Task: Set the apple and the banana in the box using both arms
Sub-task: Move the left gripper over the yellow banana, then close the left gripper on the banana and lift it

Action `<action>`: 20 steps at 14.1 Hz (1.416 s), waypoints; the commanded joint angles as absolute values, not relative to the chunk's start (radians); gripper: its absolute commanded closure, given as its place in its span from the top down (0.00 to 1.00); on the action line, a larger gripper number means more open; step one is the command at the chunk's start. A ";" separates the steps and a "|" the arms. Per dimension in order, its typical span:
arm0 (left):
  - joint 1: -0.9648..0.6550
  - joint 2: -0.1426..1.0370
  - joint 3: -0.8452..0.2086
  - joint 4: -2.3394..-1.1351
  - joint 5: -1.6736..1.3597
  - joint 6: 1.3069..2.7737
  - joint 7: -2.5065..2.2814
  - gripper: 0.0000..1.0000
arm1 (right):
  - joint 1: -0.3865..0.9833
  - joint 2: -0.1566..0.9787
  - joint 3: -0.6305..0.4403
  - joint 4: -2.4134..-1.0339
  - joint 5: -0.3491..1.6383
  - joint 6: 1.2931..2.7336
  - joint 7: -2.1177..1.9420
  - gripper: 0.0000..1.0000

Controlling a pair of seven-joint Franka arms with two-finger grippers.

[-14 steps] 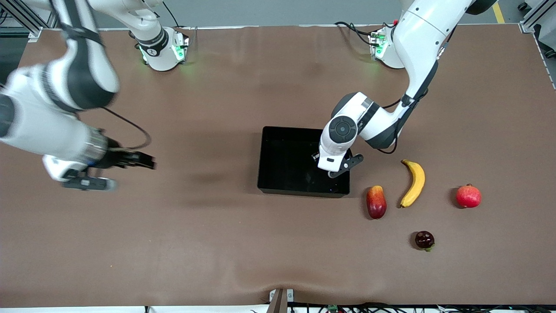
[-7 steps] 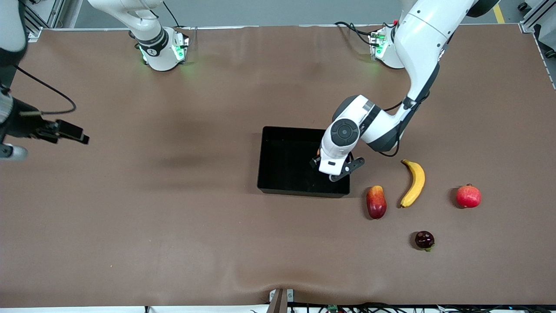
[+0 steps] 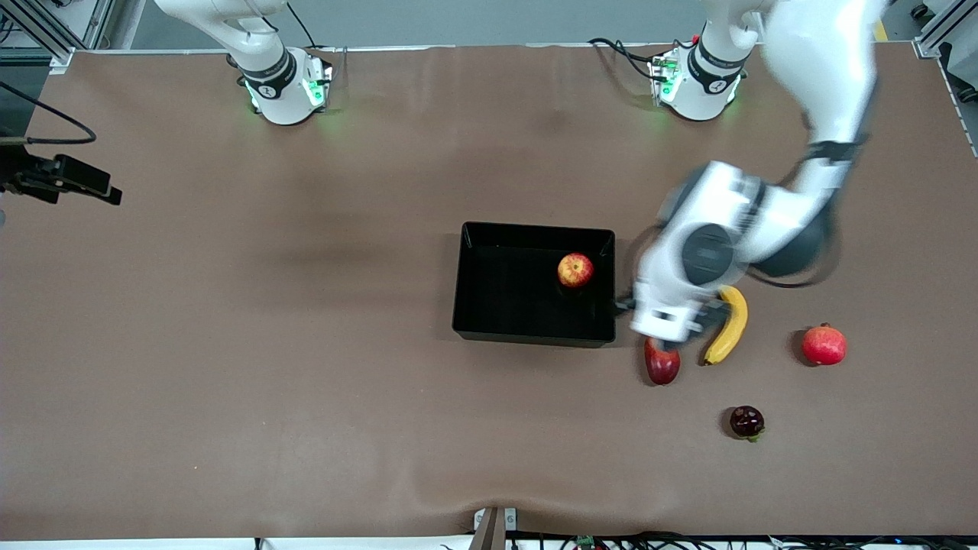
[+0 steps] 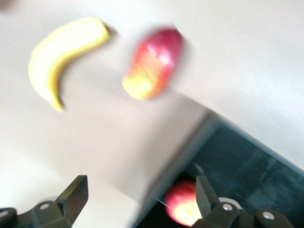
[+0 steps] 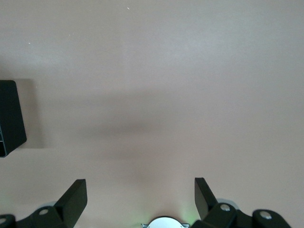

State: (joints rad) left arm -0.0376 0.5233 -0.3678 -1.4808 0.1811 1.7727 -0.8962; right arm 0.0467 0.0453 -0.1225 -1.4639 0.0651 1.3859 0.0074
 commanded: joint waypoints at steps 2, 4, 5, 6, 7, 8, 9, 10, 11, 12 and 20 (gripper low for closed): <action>0.159 0.554 -0.380 -1.563 0.329 1.787 -0.654 1.00 | 0.015 0.017 -0.087 -1.467 0.011 1.370 0.031 1.00; 0.228 0.583 -0.380 -1.626 0.345 1.886 -0.592 1.00 | 0.020 0.015 -0.071 -1.471 -0.029 1.373 0.031 1.00; 0.262 0.583 -0.382 -1.670 0.347 1.946 -0.577 1.00 | 0.015 0.014 -0.057 -1.482 -0.040 1.377 0.031 1.00; 0.274 0.577 -0.383 -1.705 0.347 1.983 -0.552 1.00 | 0.009 0.015 -0.057 -1.483 -0.038 1.379 0.032 1.00; 0.284 0.568 -0.383 -1.736 0.347 1.996 -0.499 1.00 | 0.009 0.015 -0.057 -1.485 -0.035 1.381 0.032 1.00; 0.311 0.554 -0.388 -1.758 0.342 2.012 -0.435 1.00 | 0.009 0.015 -0.058 -1.485 -0.028 1.381 0.032 1.00; 0.337 0.549 -0.403 -1.773 0.336 2.019 -0.389 1.00 | 0.009 0.018 -0.058 -1.485 -0.025 1.382 0.031 1.00; 0.359 0.549 -0.434 -1.792 0.336 2.026 -0.367 1.00 | 0.011 0.020 -0.058 -1.488 -0.023 1.397 0.029 1.00; 0.380 0.546 -0.452 -1.821 0.336 2.051 -0.362 1.00 | 0.011 0.021 -0.058 -1.493 -0.023 1.414 0.022 1.00; 0.394 0.543 -0.475 -1.848 0.336 2.084 -0.356 1.00 | 0.009 0.025 -0.058 -1.496 -0.023 1.428 0.018 1.00; 0.439 0.587 -0.482 -1.914 0.347 2.261 -0.172 0.76 | 0.012 0.044 -0.060 -1.513 -0.005 1.465 0.022 1.00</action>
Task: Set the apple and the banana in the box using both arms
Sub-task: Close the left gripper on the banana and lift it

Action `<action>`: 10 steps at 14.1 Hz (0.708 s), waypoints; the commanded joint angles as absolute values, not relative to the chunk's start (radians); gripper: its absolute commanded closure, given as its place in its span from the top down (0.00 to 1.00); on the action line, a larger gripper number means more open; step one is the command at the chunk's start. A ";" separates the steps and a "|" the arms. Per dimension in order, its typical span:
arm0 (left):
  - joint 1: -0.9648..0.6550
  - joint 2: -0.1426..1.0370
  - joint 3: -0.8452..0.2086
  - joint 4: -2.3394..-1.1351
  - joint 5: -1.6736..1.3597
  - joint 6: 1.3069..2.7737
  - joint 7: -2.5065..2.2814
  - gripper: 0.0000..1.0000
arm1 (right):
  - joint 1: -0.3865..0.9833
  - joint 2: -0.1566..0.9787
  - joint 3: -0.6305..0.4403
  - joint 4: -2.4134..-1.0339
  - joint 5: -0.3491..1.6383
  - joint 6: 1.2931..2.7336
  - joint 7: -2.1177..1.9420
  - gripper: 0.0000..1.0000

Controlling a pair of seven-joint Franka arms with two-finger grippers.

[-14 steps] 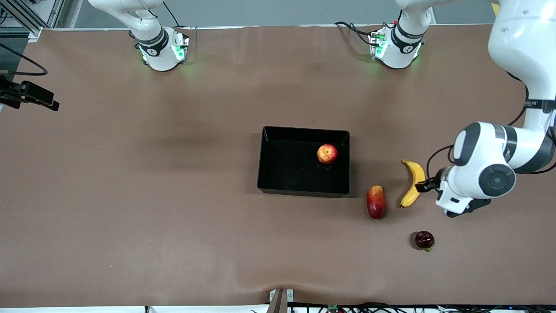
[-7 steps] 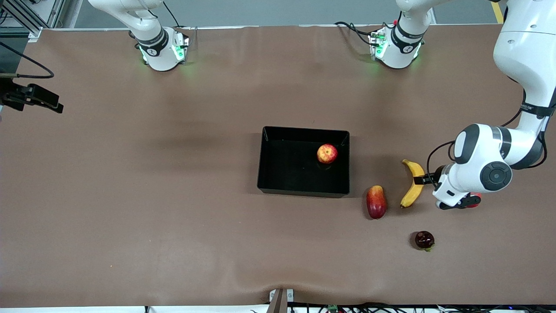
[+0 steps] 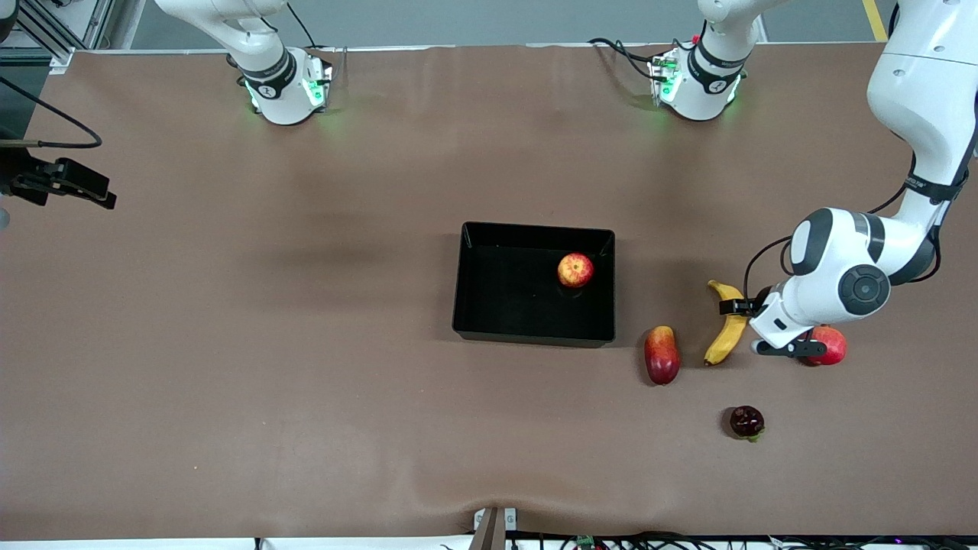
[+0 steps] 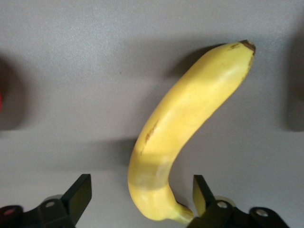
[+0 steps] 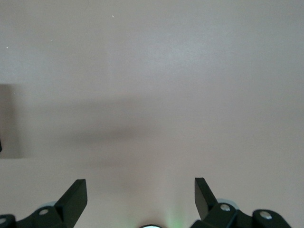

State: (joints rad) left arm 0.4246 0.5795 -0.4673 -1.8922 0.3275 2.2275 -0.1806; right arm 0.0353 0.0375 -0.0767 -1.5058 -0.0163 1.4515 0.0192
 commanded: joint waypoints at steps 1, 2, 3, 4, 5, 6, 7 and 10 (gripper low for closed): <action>0.440 0.600 -0.480 -1.916 0.347 2.261 -0.172 0.64 | 0.014 0.044 -0.060 -1.513 -0.005 1.466 0.025 1.00; 0.440 0.606 -0.479 -1.916 0.345 2.261 -0.172 0.51 | 0.008 0.044 -0.060 -1.508 -0.003 1.468 0.025 1.00; 0.440 0.610 -0.477 -1.916 0.345 2.261 -0.173 0.43 | 0.005 0.044 -0.060 -1.505 -0.002 1.486 0.026 1.00; 0.440 0.617 -0.477 -1.916 0.345 2.261 -0.172 0.42 | 0.006 0.046 -0.061 -1.506 -0.002 1.503 0.026 1.00; 0.440 0.618 -0.477 -1.916 0.347 2.261 -0.172 0.34 | 0.009 0.051 -0.061 -1.505 -0.002 1.508 0.028 1.00; 0.440 0.614 -0.477 -1.917 0.347 2.258 -0.172 0.16 | 0.014 0.054 -0.060 -1.505 -0.002 1.512 0.028 1.00; 0.439 0.603 -0.479 -1.916 0.347 2.247 -0.170 0.00 | 0.018 0.058 -0.060 -1.506 -0.003 1.517 0.029 1.00; 0.434 0.539 -0.541 -1.895 0.347 2.188 -0.175 0.00 | 0.018 0.066 -0.060 -1.505 -0.003 1.517 0.031 1.00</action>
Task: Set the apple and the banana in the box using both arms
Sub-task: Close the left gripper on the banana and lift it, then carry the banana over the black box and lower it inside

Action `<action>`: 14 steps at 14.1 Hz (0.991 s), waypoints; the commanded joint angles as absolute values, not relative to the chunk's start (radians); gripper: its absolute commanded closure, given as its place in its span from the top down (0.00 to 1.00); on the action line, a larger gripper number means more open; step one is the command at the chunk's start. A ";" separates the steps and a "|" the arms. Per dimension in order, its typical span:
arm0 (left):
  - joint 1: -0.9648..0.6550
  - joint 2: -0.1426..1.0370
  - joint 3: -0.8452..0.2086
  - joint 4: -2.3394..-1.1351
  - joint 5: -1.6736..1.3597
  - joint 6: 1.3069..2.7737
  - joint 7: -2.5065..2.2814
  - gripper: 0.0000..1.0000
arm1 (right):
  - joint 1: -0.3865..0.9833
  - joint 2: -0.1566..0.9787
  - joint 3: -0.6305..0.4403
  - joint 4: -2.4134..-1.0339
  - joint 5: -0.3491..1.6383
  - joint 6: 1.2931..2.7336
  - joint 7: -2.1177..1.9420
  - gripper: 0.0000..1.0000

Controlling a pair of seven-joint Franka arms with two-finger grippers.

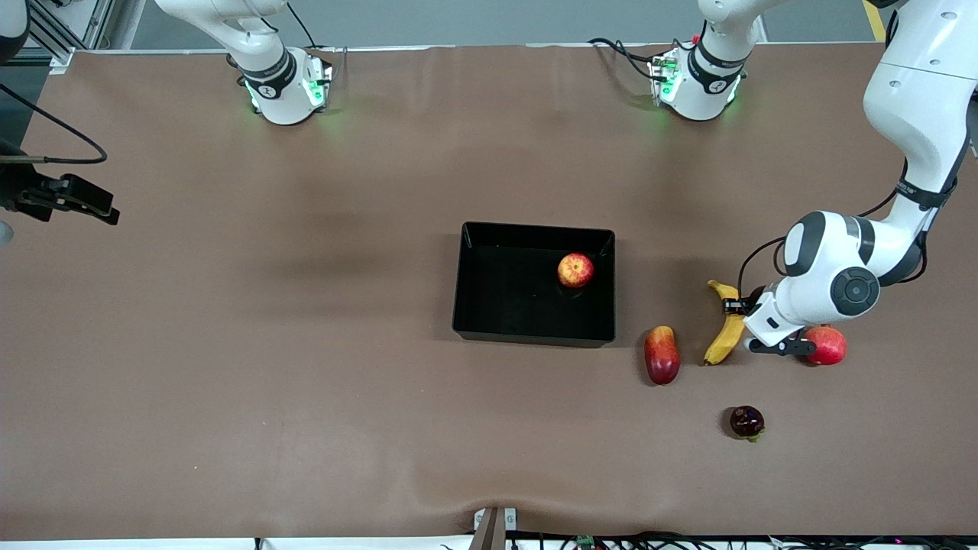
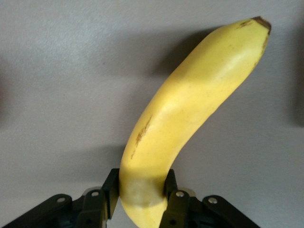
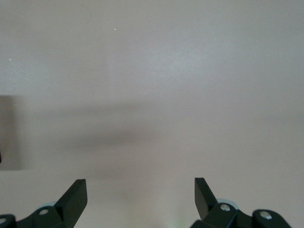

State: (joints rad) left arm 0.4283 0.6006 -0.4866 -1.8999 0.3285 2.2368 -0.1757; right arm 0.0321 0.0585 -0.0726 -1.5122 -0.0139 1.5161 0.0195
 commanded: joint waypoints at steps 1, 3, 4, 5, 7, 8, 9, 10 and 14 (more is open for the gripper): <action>0.434 0.514 -0.575 -1.873 0.345 2.154 -0.178 0.00 | 0.018 0.067 -0.060 -1.506 -0.002 1.516 0.032 1.00; 0.434 0.467 -0.653 -1.839 0.334 2.056 -0.190 0.00 | 0.015 0.067 -0.057 -1.506 0.006 1.506 0.034 1.00; 0.434 0.441 -0.696 -1.820 0.333 2.010 -0.195 0.00 | 0.012 0.067 -0.058 -1.508 0.026 1.502 0.034 1.00; 0.434 0.428 -0.742 -1.801 0.333 1.965 -0.224 0.00 | 0.011 0.066 -0.058 -1.508 0.034 1.490 0.032 1.00; 0.431 0.429 -0.854 -1.779 0.333 1.919 -0.332 0.00 | 0.011 0.061 -0.058 -1.505 0.037 1.445 0.032 1.00; 0.420 0.436 -0.889 -1.779 0.334 1.919 -0.377 0.00 | 0.009 0.061 -0.058 -1.503 0.046 1.430 0.032 1.00; 0.382 0.452 -0.905 -1.767 0.336 1.924 -0.405 0.00 | 0.006 0.060 -0.061 -1.503 0.064 1.428 0.031 1.00; 0.326 0.480 -0.905 -1.741 0.337 1.927 -0.438 0.00 | 0.006 0.060 -0.064 -1.500 0.070 1.428 0.029 1.00; 0.142 0.560 -0.893 -1.703 0.396 1.928 -0.668 0.00 | 0.006 0.054 -0.066 -1.491 0.068 1.428 0.023 1.00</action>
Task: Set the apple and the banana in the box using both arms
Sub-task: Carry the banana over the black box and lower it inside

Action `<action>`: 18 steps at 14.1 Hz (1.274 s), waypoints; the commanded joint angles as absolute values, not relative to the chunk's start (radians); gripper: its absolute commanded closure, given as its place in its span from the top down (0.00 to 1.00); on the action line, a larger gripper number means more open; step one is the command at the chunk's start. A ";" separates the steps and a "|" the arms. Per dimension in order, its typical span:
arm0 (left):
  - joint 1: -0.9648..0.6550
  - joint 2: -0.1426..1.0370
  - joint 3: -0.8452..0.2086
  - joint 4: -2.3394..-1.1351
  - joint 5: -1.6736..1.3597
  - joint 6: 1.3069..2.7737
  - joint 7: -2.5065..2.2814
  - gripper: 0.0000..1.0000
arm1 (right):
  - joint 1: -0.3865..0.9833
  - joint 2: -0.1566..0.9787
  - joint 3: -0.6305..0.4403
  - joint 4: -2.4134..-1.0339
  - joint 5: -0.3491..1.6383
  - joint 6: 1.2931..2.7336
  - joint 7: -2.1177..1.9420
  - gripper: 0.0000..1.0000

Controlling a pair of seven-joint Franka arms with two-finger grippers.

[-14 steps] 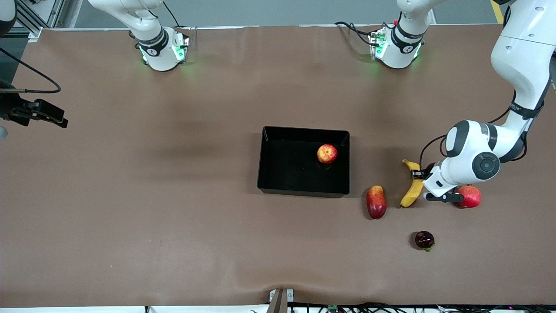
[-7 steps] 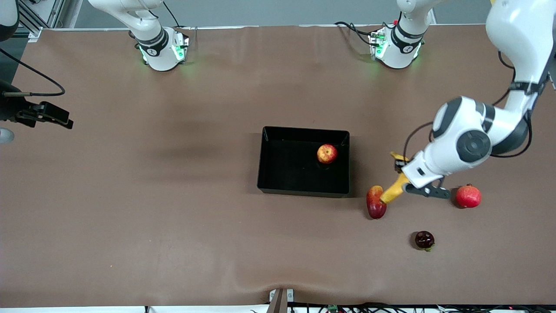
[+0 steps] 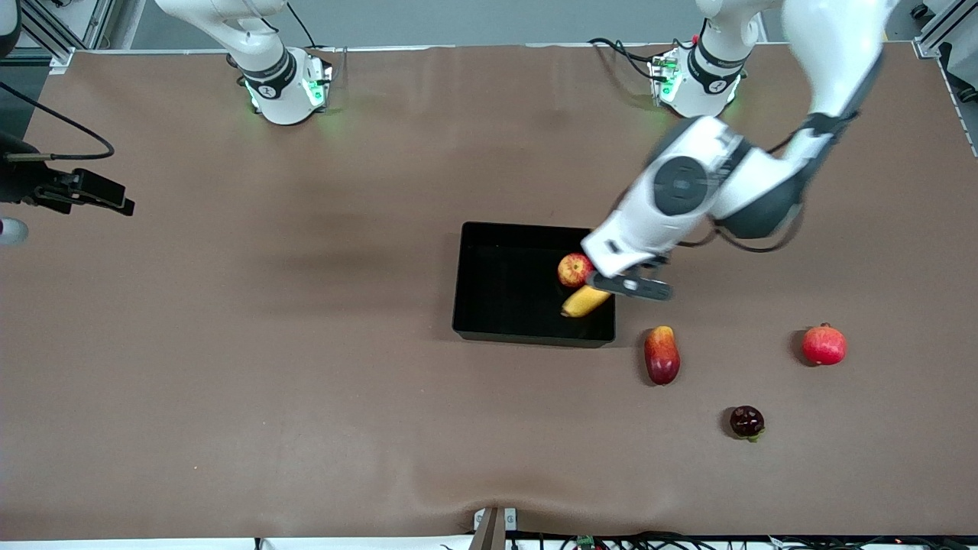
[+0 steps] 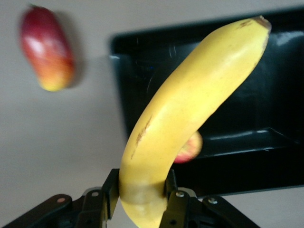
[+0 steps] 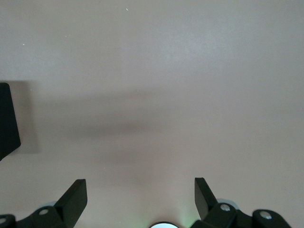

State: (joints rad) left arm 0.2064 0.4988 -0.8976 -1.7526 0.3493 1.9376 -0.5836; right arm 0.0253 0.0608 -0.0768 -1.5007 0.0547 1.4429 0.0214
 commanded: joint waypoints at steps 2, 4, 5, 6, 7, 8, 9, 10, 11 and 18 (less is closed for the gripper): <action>0.054 0.627 -0.878 -1.654 0.429 1.930 -0.776 0.00 | 0.006 0.052 -0.066 -1.489 0.058 1.428 0.021 1.00; -0.052 0.685 -0.810 -1.600 0.457 1.930 -0.863 0.00 | 0.005 0.052 -0.066 -1.488 0.054 1.430 0.020 1.00; -0.113 0.704 -0.760 -1.570 0.459 1.930 -0.891 0.00 | 0.005 0.052 -0.071 -1.483 0.054 1.428 0.020 1.00; -0.170 0.710 -0.700 -1.546 0.453 1.931 -0.900 0.00 | 0.005 0.052 -0.071 -1.482 0.054 1.430 0.020 1.00; -0.216 0.724 -0.648 -1.528 0.442 1.933 -0.903 0.00 | 0.005 0.052 -0.071 -1.479 0.052 1.433 0.020 1.00; -0.247 0.739 -0.625 -1.510 0.440 1.934 -0.908 0.00 | 0.006 0.052 -0.072 -1.479 0.052 1.436 0.018 1.00; -0.262 0.758 -0.617 -1.502 0.440 1.940 -0.914 0.00 | 0.006 0.052 -0.071 -1.479 0.052 1.437 0.018 1.00; -0.264 0.770 -0.617 -1.502 0.440 1.960 -0.916 0.00 | 0.006 0.052 -0.071 -1.479 0.052 1.437 0.018 1.00; -0.264 0.782 -0.617 -1.503 0.442 1.980 -0.917 0.00 | 0.006 0.052 -0.071 -1.477 0.051 1.437 0.018 1.00; -0.348 0.857 -0.555 -1.503 0.448 2.062 -1.005 0.04 | 0.005 0.054 -0.072 -1.470 0.051 1.445 0.020 1.00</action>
State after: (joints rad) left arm -0.3183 0.8329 -0.5705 -1.5331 0.4297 2.0598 -0.9796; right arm 0.0206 0.0588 -0.0804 -1.4826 0.0533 1.4461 0.0210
